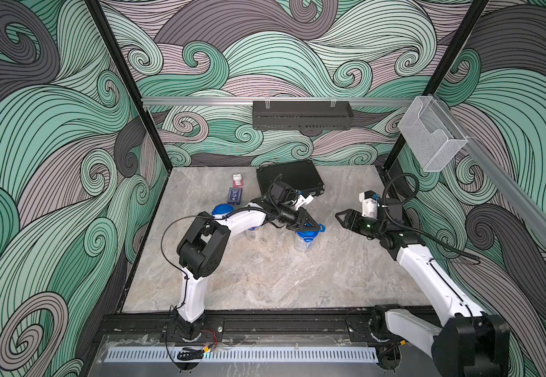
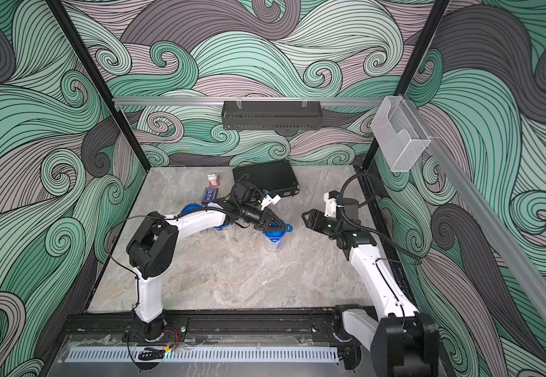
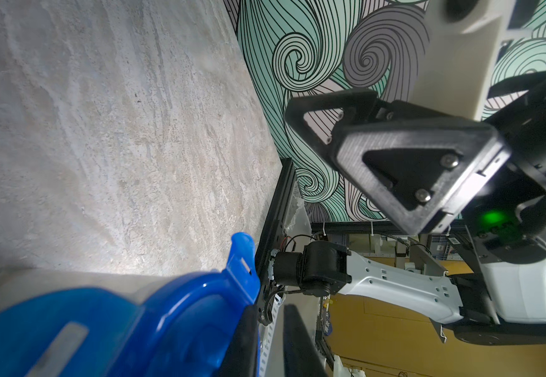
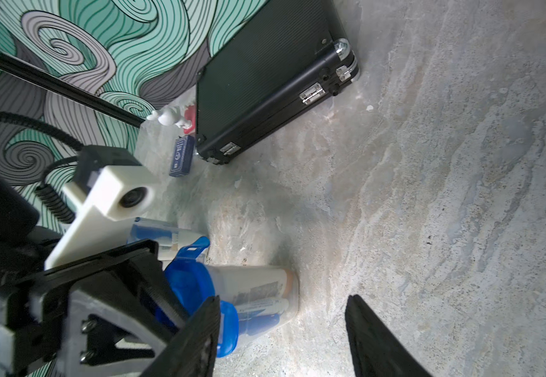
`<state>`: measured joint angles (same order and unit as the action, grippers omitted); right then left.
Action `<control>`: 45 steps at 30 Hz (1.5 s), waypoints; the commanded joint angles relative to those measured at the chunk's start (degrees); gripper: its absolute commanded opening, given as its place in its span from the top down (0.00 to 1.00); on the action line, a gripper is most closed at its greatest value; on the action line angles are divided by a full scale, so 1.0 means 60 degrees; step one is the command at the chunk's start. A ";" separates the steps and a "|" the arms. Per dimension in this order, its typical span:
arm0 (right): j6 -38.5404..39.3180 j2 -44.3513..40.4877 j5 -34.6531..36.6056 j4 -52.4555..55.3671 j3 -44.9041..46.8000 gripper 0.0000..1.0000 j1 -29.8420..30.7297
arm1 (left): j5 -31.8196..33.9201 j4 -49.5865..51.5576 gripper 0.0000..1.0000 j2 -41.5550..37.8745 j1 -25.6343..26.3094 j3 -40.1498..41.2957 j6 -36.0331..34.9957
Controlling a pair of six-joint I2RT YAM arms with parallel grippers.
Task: Take out toiletry kits
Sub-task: Unfasten the latch on the container.
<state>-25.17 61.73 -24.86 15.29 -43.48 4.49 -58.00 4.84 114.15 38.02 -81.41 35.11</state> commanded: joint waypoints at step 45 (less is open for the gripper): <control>-0.0946 0.0904 -0.2349 -0.8992 0.4398 0.40 0.3199 | 0.1485 0.1333 0.95 0.1058 -0.0301 0.0764 0.0244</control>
<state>-31.88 66.30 -41.32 -32.93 -17.58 23.38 -58.98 2.81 114.69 36.82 -79.77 38.04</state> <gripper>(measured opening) 0.603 0.056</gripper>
